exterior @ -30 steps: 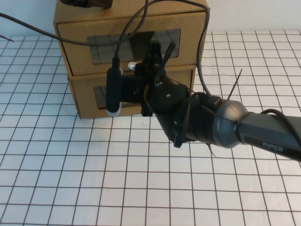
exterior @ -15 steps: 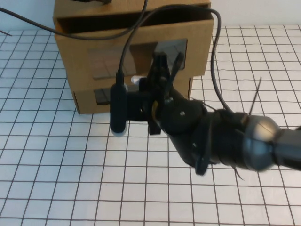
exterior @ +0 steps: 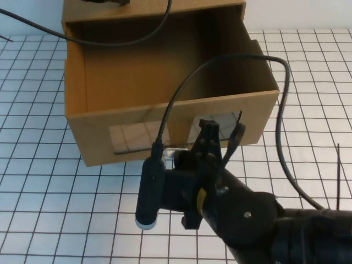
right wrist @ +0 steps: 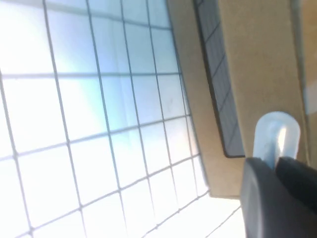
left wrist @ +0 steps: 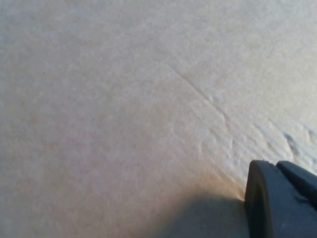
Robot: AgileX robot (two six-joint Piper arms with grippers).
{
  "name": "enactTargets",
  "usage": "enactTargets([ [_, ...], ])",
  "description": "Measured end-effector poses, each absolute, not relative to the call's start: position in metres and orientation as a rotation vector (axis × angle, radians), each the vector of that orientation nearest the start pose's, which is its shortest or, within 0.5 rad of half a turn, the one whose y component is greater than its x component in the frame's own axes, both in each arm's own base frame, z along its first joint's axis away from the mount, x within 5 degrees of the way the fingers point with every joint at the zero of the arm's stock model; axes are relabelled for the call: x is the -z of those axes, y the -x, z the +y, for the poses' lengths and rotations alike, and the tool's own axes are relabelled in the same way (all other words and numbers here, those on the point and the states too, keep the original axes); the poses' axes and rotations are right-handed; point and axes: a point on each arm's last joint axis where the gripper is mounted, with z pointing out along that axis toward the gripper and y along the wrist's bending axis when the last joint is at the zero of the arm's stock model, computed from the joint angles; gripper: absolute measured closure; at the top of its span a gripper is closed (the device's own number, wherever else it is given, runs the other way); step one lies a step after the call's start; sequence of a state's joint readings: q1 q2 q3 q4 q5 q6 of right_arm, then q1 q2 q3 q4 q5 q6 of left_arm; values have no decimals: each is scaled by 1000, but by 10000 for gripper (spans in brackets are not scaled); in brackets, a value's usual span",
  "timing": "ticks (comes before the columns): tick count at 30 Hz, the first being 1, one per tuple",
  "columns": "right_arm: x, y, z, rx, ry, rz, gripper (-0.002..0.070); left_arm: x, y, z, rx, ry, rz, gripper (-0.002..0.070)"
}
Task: Open the shoe box
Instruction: 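Pull the top drawer of the cardboard box fully open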
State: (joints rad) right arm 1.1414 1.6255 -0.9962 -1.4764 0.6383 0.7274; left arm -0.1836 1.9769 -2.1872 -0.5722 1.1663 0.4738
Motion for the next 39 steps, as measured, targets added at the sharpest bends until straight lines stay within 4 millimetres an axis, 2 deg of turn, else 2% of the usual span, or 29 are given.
enactTargets([
  [3, -258, -181, 286, 345, 1351, 1588, 640, -405, -419, -124, 597, -710, 2202, 677],
  [7, -264, -165, 281, 217, 1259, 1736, 526, -406, -419, -124, 596, -710, 2200, 677],
  [10, -275, -151, 277, 148, 1209, 1798, 469, -409, -418, -124, 597, -724, 2198, 677],
  [14, -295, -134, 265, 141, 1152, 1807, 491, -421, -413, -124, 593, -762, 2187, 677],
  [17, -312, -131, 250, 174, 1085, 1805, 555, -435, -408, -123, 580, -772, 2141, 677],
  [19, -327, -135, 238, 201, 995, 1822, 615, -446, -403, -123, 576, -772, 2107, 677],
  [22, -352, -148, 222, 221, 843, 1851, 667, -462, -392, -121, 565, -779, 2068, 677],
  [28, -392, -189, 188, 218, 619, 1995, 686, -495, -360, -121, 544, -803, 1984, 677],
  [33, -402, -213, 145, 190, 547, 2181, 687, -527, -323, -113, 510, -804, 1902, 677],
  [36, -405, -215, 117, 145, 521, 2264, 688, -543, -296, -104, 453, -788, 1882, 677],
  [39, -413, -208, 88, 69, 470, 2307, 689, -547, -272, -94, 372, -768, 1896, 677],
])
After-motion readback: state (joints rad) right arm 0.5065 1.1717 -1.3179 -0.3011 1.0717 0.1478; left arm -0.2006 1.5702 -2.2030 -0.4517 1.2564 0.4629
